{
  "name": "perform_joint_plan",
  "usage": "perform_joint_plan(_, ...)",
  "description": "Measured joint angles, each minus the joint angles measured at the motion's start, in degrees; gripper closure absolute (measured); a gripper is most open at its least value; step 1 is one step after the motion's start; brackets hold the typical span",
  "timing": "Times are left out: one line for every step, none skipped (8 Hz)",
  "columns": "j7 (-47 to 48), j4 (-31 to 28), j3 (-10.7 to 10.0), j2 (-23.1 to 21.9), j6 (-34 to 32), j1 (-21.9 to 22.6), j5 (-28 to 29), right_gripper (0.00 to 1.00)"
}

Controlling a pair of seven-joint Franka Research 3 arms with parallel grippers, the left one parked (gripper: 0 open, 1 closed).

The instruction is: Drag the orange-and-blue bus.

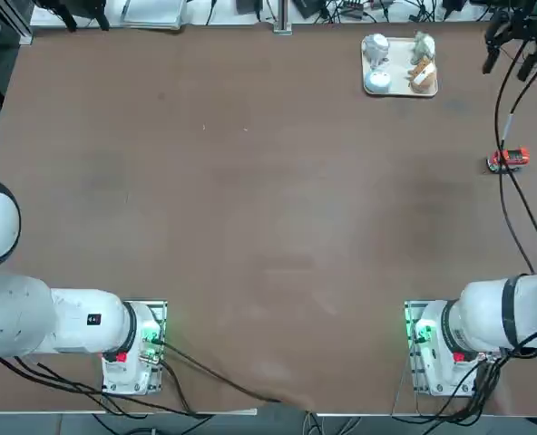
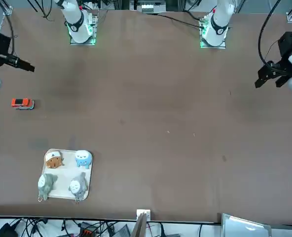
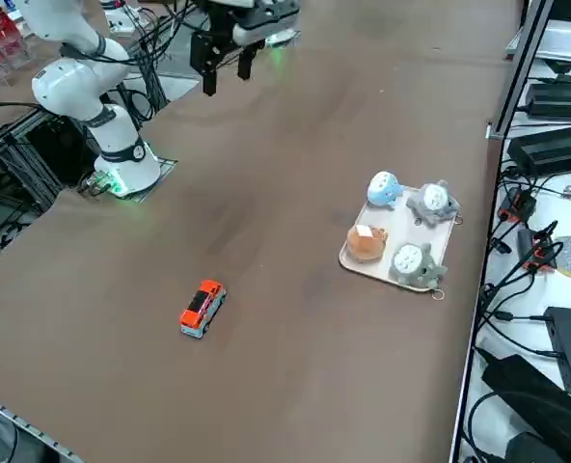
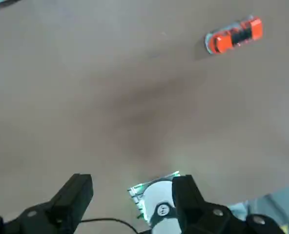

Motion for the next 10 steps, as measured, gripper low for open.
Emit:
perform_joint_plan(7.54,-0.53,-0.03,0.88,0.84,-0.51,-0.1,0.0)
perform_joint_plan(15.73,-1.34,-0.05,2.4,3.28,-1.04,-0.22,0.0)
perform_joint_plan(22.35,-2.19,-0.06,4.6,5.79,-2.3,-0.27,0.0)
perform_joint_plan(26.43,-2.7,-0.11,7.4,8.19,-4.68,-0.25,0.0)
perform_joint_plan(29.37,-2.98,-0.19,10.46,11.99,-7.99,-0.16,0.0)
perform_joint_plan(31.83,-3.14,-0.32,13.84,17.02,-11.75,-0.07,0.0)
perform_joint_plan(33.31,-3.26,-0.41,17.37,22.45,-15.13,0.01,0.0)
perform_joint_plan(34.0,-3.53,-0.44,20.74,27.75,-17.78,0.11,0.01)
perform_joint_plan(34.46,-4.55,-0.43,23.41,33.4,-19.62,0.15,0.01)
perform_joint_plan(34.59,-6.87,-0.45,24.98,39.59,-21.39,0.15,0.01)
